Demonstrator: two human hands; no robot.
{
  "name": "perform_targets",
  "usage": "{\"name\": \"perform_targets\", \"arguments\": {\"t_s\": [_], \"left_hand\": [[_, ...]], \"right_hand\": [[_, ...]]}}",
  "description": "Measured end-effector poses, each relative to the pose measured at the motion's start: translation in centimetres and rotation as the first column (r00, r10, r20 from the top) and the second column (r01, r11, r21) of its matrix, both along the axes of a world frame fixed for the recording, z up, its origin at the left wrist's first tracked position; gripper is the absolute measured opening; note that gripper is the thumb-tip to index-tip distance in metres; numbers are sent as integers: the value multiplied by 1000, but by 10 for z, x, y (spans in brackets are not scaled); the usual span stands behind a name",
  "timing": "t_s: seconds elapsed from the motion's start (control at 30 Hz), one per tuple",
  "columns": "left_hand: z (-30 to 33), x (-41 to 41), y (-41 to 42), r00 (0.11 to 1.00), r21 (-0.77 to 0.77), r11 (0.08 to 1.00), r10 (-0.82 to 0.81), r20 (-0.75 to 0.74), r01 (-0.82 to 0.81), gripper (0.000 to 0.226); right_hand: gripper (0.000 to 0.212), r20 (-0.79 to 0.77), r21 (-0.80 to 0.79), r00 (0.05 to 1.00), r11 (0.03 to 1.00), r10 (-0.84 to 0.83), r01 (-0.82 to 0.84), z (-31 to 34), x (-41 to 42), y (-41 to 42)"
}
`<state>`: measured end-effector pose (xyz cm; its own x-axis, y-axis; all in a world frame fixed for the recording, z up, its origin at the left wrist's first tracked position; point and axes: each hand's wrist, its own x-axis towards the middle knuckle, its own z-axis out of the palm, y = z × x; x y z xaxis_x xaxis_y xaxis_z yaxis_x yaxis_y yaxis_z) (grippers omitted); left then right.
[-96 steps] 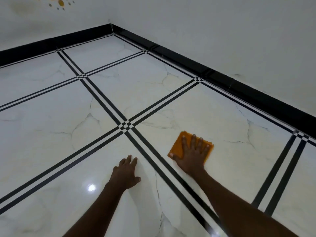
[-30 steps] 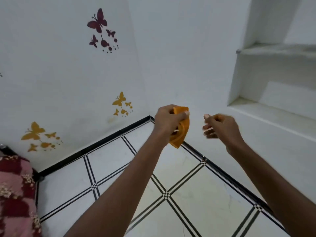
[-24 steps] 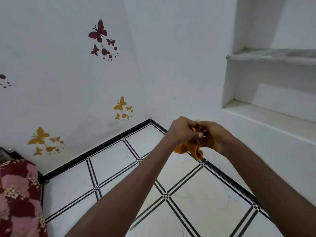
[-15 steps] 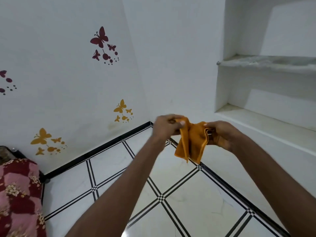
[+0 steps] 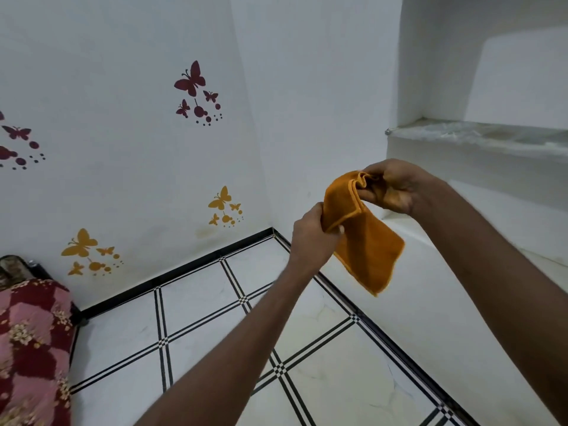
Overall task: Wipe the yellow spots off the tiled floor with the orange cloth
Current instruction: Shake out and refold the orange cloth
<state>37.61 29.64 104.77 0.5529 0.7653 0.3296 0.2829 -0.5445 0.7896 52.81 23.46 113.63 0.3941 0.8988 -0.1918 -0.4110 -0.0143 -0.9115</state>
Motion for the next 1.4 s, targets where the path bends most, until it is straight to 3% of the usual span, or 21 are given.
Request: {"name": "perform_targets", "arguments": {"t_s": [0.13,0.23,0.3,0.37,0.5,0.57,0.63,0.7,0.77,0.87,0.97,1.07,1.3,1.4], "left_hand": [[7,16,1,983,-218,976,46,176,-7,32],[16,27,6,979,-455,890,108,175,-17,4],[17,32,13,979,-592,806,133,156,-15,8],[16,32,19,976,-675,738,154,151,-12,11],[10,30,30,967,-715,698,206,149,-39,31],[7,30,37,962,-733,680,221,160,-34,33],[5,31,42,961,-746,665,225,158,-33,32],[7,31,42,967,-746,666,205,150,-25,28],[10,30,42,975,-741,671,166,148,-2,25],[17,25,44,979,-737,676,130,155,26,25],[21,21,47,971,-735,675,128,201,63,25],[21,17,50,970,-713,697,111,218,81,20],[22,13,55,966,-670,738,108,235,80,23],[25,13,54,963,-659,748,112,247,82,22]], "right_hand": [[25,-183,90,979,991,-86,104,-5,23,10],[40,-240,37,968,995,-78,90,-22,36,18],[43,-258,-20,959,994,-113,112,-40,46,26],[44,-189,-102,971,986,-149,131,-60,57,31],[50,240,-289,950,919,-201,268,-88,69,32],[47,524,-201,816,895,-246,399,-93,62,29],[39,731,-56,645,923,-222,381,-92,45,22],[32,811,-4,574,979,-117,204,-86,22,16],[27,899,-32,438,994,-16,102,-86,7,17],[22,980,3,196,985,-38,175,-92,-1,23],[15,989,95,97,980,-113,173,-97,-3,27],[9,976,141,146,980,-161,141,-93,-3,29],[9,903,150,384,979,-194,141,-88,-1,29],[14,887,163,402,969,-226,186,-88,-5,28]]}}
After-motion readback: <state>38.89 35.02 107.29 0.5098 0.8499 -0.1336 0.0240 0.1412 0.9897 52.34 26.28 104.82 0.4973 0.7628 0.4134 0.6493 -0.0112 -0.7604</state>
